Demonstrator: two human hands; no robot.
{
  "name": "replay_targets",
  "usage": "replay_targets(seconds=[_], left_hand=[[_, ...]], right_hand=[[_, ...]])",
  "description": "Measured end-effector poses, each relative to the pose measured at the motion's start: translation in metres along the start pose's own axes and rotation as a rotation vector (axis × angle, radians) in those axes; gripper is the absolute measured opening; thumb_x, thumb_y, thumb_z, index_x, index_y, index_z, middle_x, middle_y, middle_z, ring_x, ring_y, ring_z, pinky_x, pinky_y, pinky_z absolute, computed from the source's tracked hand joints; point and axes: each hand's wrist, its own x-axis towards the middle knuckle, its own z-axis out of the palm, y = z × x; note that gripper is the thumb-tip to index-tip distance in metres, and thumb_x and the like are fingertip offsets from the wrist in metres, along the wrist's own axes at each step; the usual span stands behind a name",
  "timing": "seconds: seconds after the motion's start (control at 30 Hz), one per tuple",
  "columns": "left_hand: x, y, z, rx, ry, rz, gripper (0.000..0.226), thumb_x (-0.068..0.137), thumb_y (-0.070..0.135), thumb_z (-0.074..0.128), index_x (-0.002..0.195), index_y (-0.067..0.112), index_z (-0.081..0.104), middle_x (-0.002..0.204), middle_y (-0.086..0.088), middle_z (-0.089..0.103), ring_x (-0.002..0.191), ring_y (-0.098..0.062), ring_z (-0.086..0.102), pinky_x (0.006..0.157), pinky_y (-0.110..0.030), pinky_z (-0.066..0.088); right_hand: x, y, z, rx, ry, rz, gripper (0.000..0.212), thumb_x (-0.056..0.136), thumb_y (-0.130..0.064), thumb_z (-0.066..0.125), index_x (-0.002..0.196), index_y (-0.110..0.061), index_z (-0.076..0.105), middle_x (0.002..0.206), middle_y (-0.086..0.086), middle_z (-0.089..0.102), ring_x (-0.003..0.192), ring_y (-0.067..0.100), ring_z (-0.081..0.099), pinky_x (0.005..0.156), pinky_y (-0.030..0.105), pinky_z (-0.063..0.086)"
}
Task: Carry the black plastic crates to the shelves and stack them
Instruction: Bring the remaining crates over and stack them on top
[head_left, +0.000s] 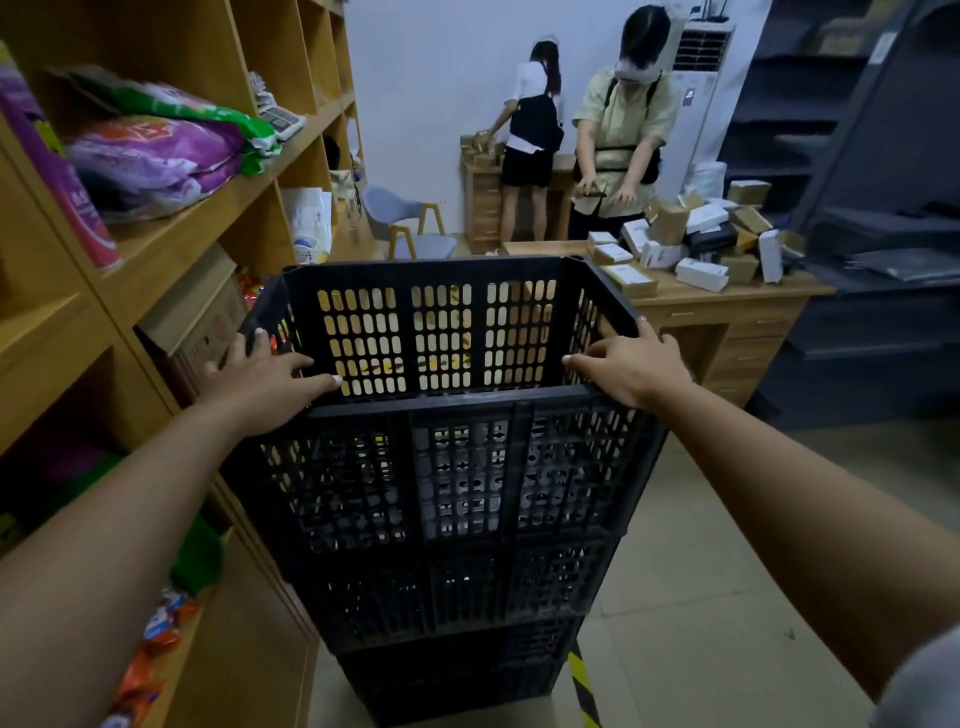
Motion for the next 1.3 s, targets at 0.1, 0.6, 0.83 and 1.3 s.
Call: replay_targets(seconds=[0.1, 0.6, 0.83, 1.3], left_hand=[[-0.005, -0.002, 0.001, 0.000, 0.004, 0.009, 0.075, 0.081, 0.079, 0.028, 0.145, 0.038, 0.032, 0.161, -0.009, -0.001, 0.147, -0.031, -0.003, 0.114, -0.055, 0.006], [0.005, -0.004, -0.001, 0.044, -0.067, 0.039, 0.075, 0.081, 0.079, 0.023, 0.143, 0.039, 0.037, 0.160, -0.013, 0.002, 0.147, -0.028, -0.009, 0.114, -0.054, 0.003], [0.005, -0.001, -0.001, 0.033, -0.074, 0.045, 0.076, 0.079, 0.081, 0.025, 0.141, 0.040, 0.039, 0.160, -0.011, 0.003, 0.146, -0.029, -0.009, 0.113, -0.056, 0.004], [-0.012, 0.002, 0.003, 0.010, -0.036, 0.017, 0.072, 0.081, 0.079, 0.028, 0.138, 0.038, 0.044, 0.160, -0.011, 0.008, 0.147, -0.029, -0.008, 0.113, -0.057, 0.004]], right_hand=[[-0.009, 0.001, 0.003, 0.002, 0.015, -0.005, 0.071, 0.086, -0.075, 0.022, 0.131, -0.034, 0.057, 0.150, 0.013, 0.040, 0.148, 0.031, 0.006, 0.116, 0.056, 0.010], [-0.026, 0.004, -0.003, 0.070, -0.069, -0.029, 0.077, 0.080, -0.083, 0.020, 0.128, -0.036, 0.059, 0.153, 0.015, 0.033, 0.147, 0.038, -0.004, 0.115, 0.060, 0.002], [-0.014, 0.005, 0.002, -0.006, -0.045, -0.035, 0.075, 0.081, -0.083, 0.021, 0.128, -0.038, 0.058, 0.154, 0.012, 0.032, 0.147, 0.038, -0.001, 0.114, 0.062, 0.004], [-0.021, 0.012, 0.006, -0.052, 0.008, -0.042, 0.086, 0.077, -0.087, 0.013, 0.129, -0.036, 0.057, 0.152, 0.012, 0.038, 0.147, 0.036, 0.003, 0.115, 0.060, 0.008]])
